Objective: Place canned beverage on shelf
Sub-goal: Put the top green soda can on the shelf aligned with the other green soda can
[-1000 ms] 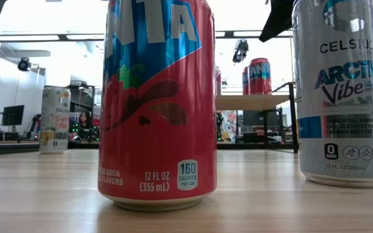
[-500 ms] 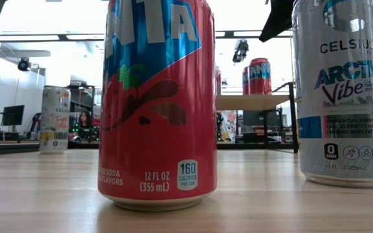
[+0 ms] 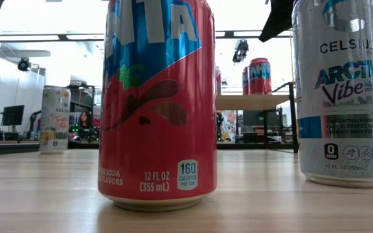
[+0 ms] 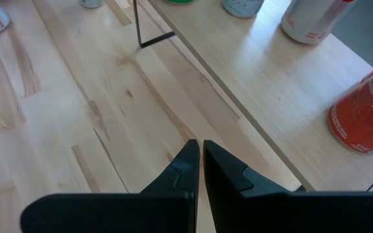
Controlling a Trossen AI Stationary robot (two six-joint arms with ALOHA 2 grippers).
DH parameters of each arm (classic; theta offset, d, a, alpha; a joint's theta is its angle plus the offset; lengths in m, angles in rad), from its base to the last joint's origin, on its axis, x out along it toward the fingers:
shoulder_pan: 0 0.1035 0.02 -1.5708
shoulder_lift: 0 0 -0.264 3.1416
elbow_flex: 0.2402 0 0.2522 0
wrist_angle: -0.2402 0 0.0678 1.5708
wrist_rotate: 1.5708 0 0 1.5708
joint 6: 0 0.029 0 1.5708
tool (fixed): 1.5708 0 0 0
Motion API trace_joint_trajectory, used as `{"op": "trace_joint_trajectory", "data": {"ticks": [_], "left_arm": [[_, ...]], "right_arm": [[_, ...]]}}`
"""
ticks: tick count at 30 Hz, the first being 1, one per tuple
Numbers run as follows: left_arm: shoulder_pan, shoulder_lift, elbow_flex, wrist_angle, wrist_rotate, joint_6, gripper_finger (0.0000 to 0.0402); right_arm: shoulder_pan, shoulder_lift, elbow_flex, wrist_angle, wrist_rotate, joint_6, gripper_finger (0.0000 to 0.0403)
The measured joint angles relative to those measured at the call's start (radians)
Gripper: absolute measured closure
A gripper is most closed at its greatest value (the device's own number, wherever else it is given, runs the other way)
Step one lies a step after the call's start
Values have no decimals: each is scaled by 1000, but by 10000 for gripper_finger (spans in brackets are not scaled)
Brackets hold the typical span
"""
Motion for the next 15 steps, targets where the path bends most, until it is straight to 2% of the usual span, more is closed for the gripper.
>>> {"op": "trace_joint_trajectory", "data": {"ticks": [5, 11, 15], "left_arm": [[0, 0, 128, -100, 2, -25, 4], [0, -1, 255, -206, 209, -171, 4], [-26, -10, 269, -204, 173, -242, 4]], "right_arm": [[0, 0, 0, 1, 0, 0, 390], [0, 0, 0, 6, 0, -1, 390], [0, 0, -8, 26, 0, -15, 390]]}}
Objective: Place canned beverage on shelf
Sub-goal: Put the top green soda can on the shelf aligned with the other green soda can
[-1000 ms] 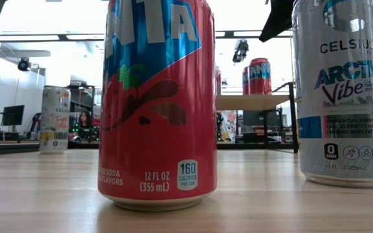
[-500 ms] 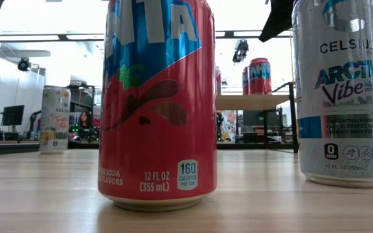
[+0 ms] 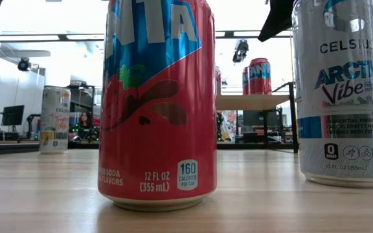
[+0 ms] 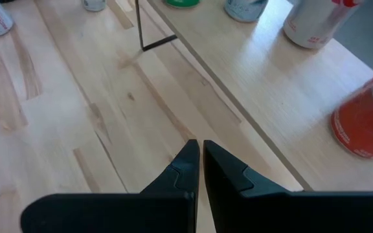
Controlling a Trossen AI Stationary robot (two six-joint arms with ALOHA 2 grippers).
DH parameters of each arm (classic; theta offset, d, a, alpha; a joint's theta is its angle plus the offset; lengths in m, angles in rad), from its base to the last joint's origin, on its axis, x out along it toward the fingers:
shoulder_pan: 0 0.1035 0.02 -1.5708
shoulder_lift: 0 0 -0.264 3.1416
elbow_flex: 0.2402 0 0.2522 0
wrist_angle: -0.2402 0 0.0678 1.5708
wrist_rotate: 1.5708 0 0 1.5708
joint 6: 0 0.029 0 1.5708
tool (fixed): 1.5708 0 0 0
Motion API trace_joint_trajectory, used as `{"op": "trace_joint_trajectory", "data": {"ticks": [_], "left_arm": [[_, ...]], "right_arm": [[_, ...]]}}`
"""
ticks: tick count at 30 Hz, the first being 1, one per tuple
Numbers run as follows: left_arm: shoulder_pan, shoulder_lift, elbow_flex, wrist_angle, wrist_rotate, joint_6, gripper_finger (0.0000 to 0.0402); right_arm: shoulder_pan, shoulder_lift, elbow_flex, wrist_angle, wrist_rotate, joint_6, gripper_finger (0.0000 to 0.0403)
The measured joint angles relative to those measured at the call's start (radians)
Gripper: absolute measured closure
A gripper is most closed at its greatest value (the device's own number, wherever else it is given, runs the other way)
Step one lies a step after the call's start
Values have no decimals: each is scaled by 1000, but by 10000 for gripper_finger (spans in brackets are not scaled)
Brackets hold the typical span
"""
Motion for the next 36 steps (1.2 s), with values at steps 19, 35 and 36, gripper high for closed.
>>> {"op": "trace_joint_trajectory", "data": {"ticks": [19, 35, 36], "left_arm": [[-124, -358, -596, 464, -213, -223, 4], [-143, -701, -1177, 933, -238, -353, 4], [-144, -716, -1208, 964, -238, -349, 4]], "right_arm": [[-7, 12, -100, 310, 1, -160, 390], [-102, 146, -89, 647, 1, -380, 390], [-109, 156, -89, 673, 1, -391, 390]]}}
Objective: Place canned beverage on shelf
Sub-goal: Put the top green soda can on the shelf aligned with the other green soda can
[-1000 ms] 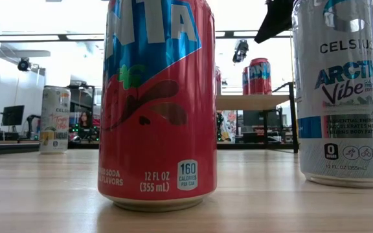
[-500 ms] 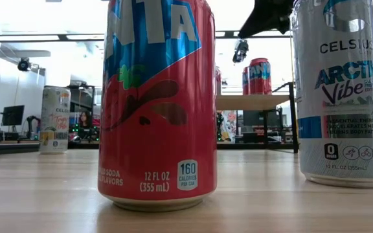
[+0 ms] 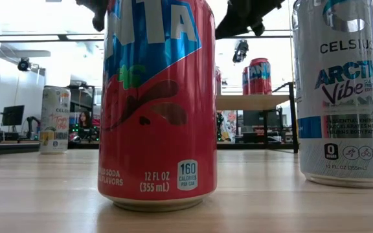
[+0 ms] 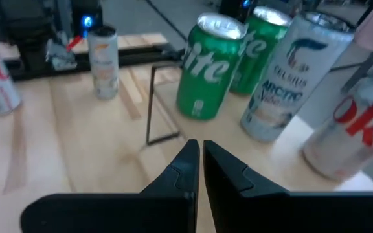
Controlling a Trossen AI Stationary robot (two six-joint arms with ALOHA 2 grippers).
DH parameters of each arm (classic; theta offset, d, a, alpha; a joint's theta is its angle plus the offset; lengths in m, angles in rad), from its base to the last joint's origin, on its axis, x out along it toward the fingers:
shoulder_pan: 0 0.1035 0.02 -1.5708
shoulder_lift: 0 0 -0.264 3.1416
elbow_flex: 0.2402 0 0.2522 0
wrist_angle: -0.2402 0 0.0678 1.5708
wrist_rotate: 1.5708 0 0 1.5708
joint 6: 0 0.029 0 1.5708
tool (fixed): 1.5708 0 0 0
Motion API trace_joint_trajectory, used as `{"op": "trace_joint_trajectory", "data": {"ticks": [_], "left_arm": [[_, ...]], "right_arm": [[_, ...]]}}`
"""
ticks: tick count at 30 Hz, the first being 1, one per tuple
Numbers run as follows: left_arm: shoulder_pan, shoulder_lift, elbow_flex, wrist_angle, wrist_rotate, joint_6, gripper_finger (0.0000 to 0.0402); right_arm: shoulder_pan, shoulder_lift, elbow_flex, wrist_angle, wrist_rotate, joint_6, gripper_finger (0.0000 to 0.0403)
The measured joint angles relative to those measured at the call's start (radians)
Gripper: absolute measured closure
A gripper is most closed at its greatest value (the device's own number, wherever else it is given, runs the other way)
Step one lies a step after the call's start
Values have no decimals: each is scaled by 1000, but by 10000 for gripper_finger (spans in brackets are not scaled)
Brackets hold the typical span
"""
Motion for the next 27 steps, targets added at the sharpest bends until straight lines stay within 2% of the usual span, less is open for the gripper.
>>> {"op": "trace_joint_trajectory", "data": {"ticks": [5, 12, 21, 24, 27], "left_arm": [[-4, -59, -153, 174, 2, 11, 4], [-4, -120, -304, 353, -6, -4, 4], [-4, -149, -349, 367, -31, -144, 4], [-4, -155, -349, 367, -32, -142, 5], [-4, -159, -343, 368, -32, -111, 24]], "right_arm": [[-37, 40, 0, 121, -2, -52, 390], [-90, 104, 0, 283, -2, -111, 390], [-147, 193, 1, 525, -83, -215, 390], [-157, 211, 1, 571, -88, -217, 390], [-167, 224, 1, 610, -112, -218, 390]]}}
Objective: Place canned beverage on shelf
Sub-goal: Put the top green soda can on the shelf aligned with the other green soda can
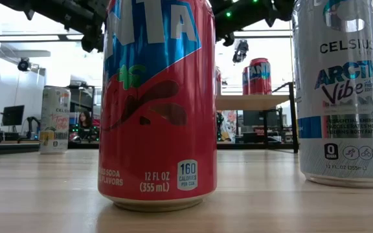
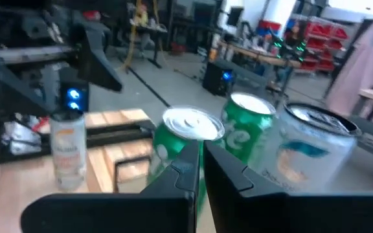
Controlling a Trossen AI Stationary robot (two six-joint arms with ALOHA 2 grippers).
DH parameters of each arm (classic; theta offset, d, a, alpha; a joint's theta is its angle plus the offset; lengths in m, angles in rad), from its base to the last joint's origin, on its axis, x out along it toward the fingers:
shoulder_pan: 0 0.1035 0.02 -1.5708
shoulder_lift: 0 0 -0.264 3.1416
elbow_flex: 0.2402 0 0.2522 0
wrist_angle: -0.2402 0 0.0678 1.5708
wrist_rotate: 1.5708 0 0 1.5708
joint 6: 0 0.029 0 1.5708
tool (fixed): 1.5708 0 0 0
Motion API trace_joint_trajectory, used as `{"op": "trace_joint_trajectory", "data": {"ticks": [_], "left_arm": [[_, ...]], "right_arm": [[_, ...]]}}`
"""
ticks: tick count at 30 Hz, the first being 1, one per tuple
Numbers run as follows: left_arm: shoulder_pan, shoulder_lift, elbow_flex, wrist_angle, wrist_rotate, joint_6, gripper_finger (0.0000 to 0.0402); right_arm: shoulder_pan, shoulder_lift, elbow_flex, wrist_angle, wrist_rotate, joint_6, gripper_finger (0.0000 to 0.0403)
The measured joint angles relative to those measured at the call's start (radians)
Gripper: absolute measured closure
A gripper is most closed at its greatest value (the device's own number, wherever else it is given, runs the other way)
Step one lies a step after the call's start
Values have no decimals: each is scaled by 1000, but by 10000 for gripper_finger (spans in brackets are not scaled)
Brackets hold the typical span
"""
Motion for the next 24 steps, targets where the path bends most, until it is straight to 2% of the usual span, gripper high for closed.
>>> {"op": "trace_joint_trajectory", "data": {"ticks": [4, 10, 18, 20, 24], "left_arm": [[0, 0, 2, 3, 0, 27, 85], [-1, 23, -11, 16, 26, 24, 210], [-26, 113, -35, 185, 77, 20, 372], [-34, 136, -35, 212, 77, 22, 394], [-54, 181, -36, 272, 67, 19, 391]], "right_arm": [[-12, 1, 1, 41, -55, 3, 390], [-15, 4, 61, -25, -55, -20, 390], [-15, 6, 99, -117, -55, -23, 390], [-15, 6, 99, -124, -55, -23, 390], [-15, 6, 99, -163, -54, -23, 390]]}}
